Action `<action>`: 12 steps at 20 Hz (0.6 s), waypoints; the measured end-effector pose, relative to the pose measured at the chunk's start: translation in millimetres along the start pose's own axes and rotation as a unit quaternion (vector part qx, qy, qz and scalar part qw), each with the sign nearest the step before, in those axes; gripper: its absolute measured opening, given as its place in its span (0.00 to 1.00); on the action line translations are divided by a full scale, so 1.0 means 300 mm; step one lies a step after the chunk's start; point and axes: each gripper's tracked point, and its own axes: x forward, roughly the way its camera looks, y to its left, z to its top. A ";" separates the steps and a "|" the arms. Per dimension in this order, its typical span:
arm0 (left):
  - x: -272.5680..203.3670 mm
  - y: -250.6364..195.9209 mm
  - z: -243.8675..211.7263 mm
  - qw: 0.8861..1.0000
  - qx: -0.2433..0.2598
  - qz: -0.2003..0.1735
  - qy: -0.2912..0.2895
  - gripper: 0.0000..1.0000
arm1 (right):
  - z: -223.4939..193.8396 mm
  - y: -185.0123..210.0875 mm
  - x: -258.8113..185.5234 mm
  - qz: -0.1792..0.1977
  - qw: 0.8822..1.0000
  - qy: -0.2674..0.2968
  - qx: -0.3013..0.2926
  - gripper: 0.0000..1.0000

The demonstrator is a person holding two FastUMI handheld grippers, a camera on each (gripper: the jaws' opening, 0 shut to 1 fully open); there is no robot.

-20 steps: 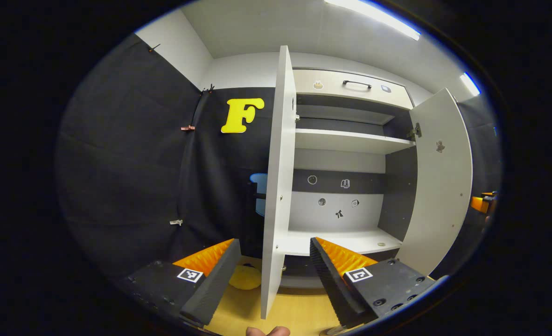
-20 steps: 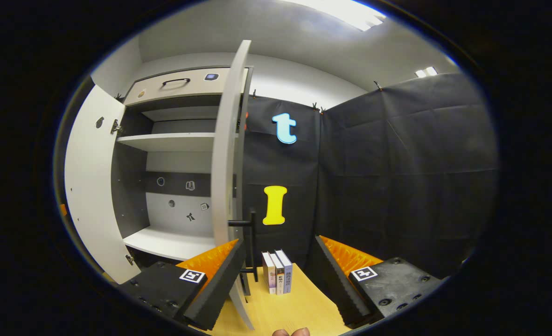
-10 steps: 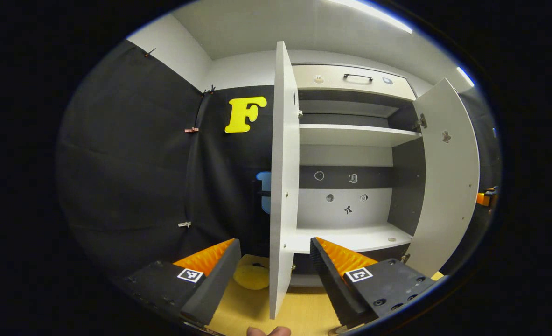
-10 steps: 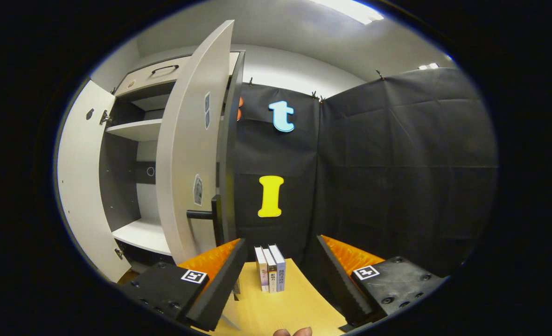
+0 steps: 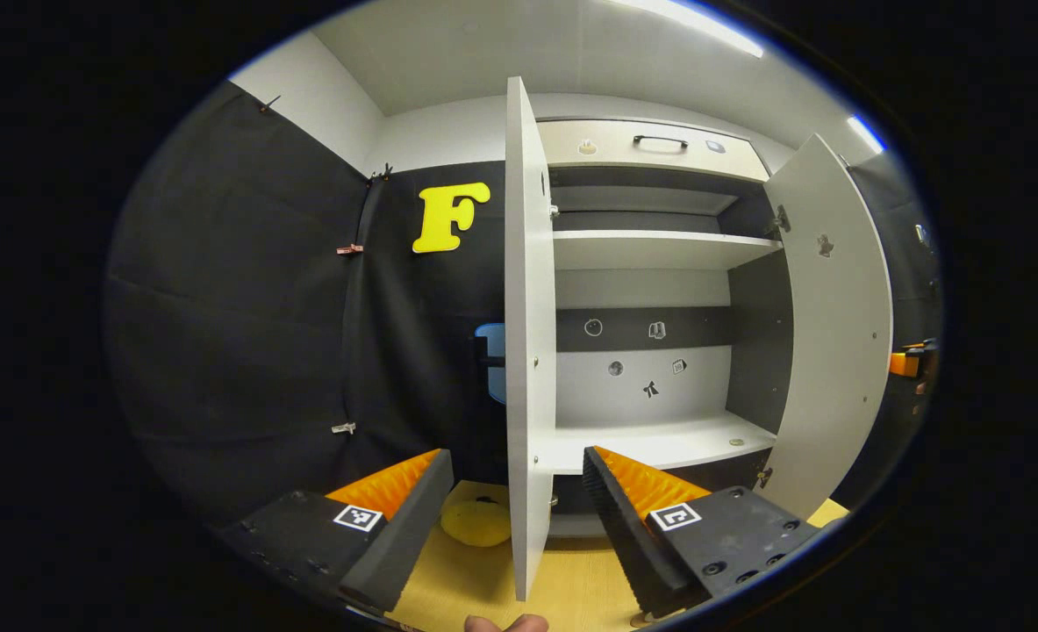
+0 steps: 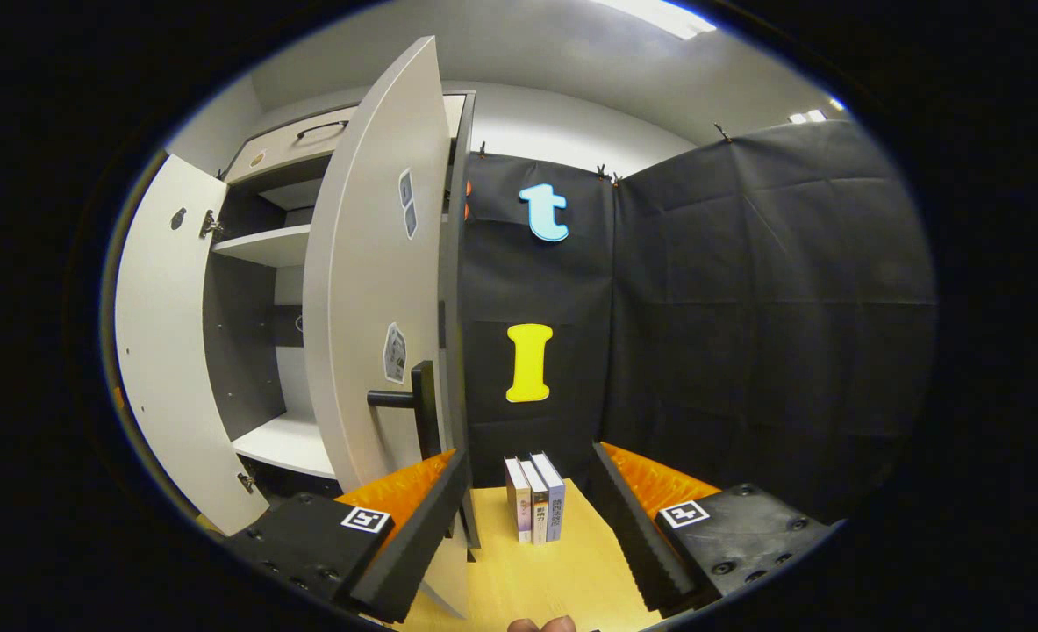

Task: Grasp the bottle in the cabinet with the left hand and place it on the coaster, then close the right door with the right hand and the left door with the left hand.

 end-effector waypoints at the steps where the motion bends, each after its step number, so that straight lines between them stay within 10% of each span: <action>1: 0.000 0.007 -0.003 1.000 0.000 0.001 0.001 0.95 | -0.001 0.036 -0.008 0.010 1.000 0.000 0.003 0.95; 12: 0.001 0.040 0.004 1.000 -0.001 0.002 -0.004 0.95 | -0.027 0.338 0.008 0.099 0.995 0.004 0.022 0.95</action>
